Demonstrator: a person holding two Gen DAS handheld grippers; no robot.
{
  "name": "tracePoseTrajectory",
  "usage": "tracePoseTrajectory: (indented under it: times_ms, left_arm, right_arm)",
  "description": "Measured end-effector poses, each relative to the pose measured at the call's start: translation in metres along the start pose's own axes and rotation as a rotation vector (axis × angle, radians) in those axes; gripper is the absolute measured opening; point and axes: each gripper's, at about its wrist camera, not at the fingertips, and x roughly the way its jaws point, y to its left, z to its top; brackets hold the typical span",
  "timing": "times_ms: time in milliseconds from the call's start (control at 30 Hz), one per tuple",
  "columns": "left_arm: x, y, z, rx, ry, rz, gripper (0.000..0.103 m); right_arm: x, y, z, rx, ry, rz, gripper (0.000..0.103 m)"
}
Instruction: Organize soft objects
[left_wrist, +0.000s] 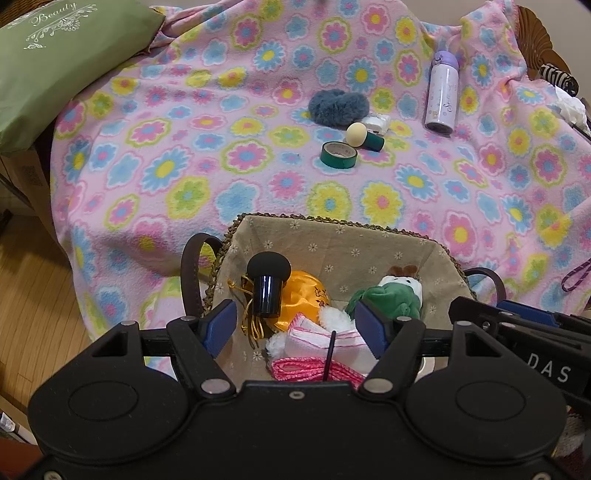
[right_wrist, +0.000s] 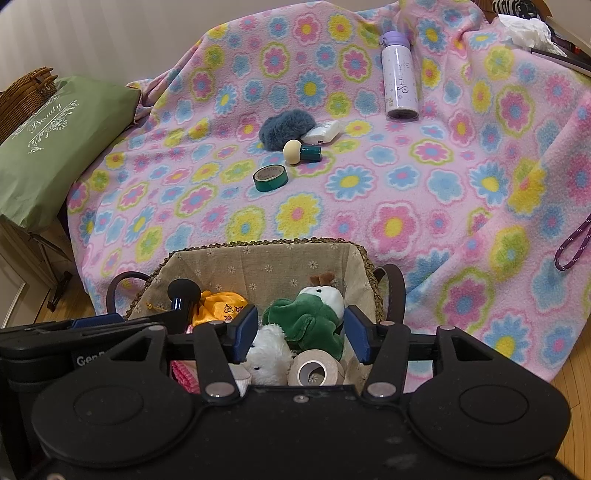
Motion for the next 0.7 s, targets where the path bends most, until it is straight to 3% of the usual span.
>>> tracePoseTrajectory:
  times_ms: [100,700]
  left_arm:
    - [-0.0006,0.0003,-0.0001,-0.001,-0.004,0.003,0.072]
    - [-0.0003,0.0003,-0.0001,0.002,-0.001,0.006,0.073]
  right_arm:
    - [0.0000,-0.0001,0.0001,-0.001,-0.001,0.000,0.052]
    - [-0.0003,-0.0007,0.0004,-0.001,0.000,0.000,0.055]
